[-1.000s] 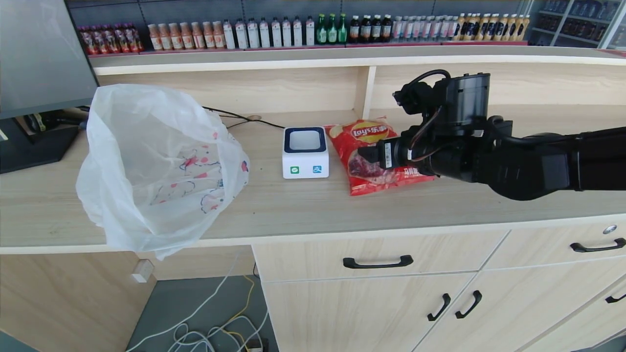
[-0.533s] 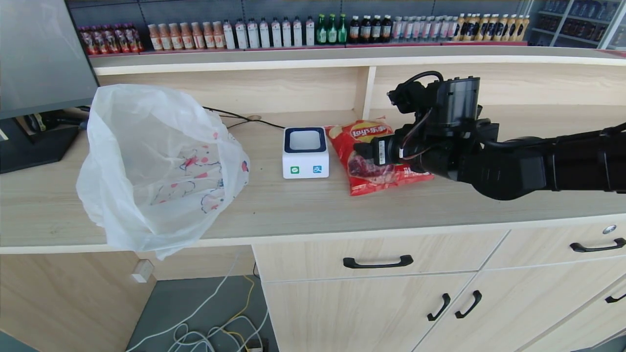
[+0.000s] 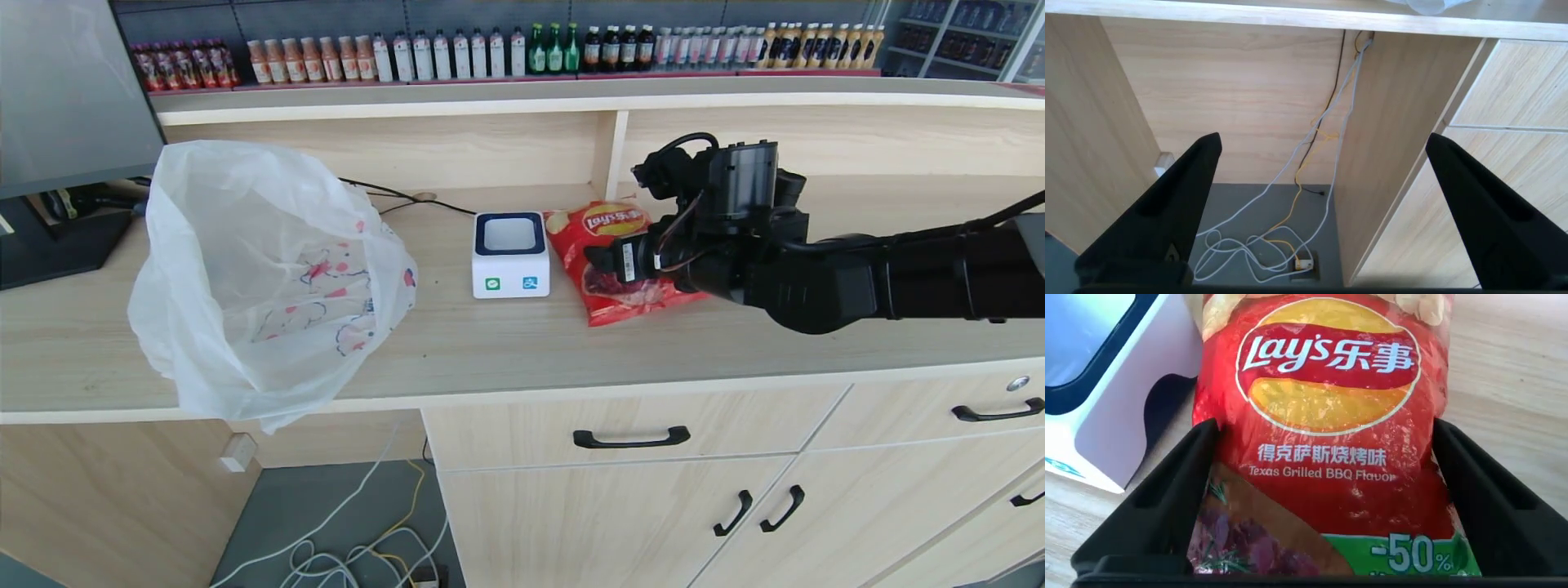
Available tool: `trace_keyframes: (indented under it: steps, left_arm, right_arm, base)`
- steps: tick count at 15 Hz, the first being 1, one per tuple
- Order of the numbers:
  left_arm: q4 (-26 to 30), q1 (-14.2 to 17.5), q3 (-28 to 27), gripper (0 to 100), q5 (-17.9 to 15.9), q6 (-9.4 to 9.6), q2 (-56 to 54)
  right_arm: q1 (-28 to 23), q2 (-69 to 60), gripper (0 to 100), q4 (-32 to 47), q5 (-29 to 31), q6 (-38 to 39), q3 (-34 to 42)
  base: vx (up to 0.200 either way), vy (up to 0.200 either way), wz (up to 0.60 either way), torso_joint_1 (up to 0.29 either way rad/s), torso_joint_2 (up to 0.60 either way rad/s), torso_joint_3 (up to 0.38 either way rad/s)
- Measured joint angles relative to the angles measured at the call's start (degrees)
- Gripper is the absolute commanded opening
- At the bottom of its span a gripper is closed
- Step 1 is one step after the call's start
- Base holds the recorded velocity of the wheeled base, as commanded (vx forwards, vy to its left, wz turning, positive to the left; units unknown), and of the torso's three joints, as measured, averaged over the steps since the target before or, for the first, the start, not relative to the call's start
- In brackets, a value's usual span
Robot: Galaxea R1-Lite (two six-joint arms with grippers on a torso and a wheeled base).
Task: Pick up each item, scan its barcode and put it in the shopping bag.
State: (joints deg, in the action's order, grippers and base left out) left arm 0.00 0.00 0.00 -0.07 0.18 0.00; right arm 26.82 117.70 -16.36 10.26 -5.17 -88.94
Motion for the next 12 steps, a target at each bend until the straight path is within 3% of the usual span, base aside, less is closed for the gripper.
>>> trace_keyframes:
  steps: [11, 12]
  left_arm:
    - [0.0, 0.0, 0.0, 100, 0.0, 0.00, 0.0]
    - [0.0, 0.0, 0.0, 100, 0.0, 0.00, 0.0]
  right_arm:
    - [-2.2, 1.4, 100, 1.2, -2.7, 0.3, 0.0]
    - [-2.2, 1.5, 0, 1.1, -2.7, 0.3, 0.0]
  base:
    - [0.000, 0.000, 0.00, 0.000, 0.00, 0.000]
    - [0.000, 0.000, 0.00, 0.000, 0.00, 0.000]
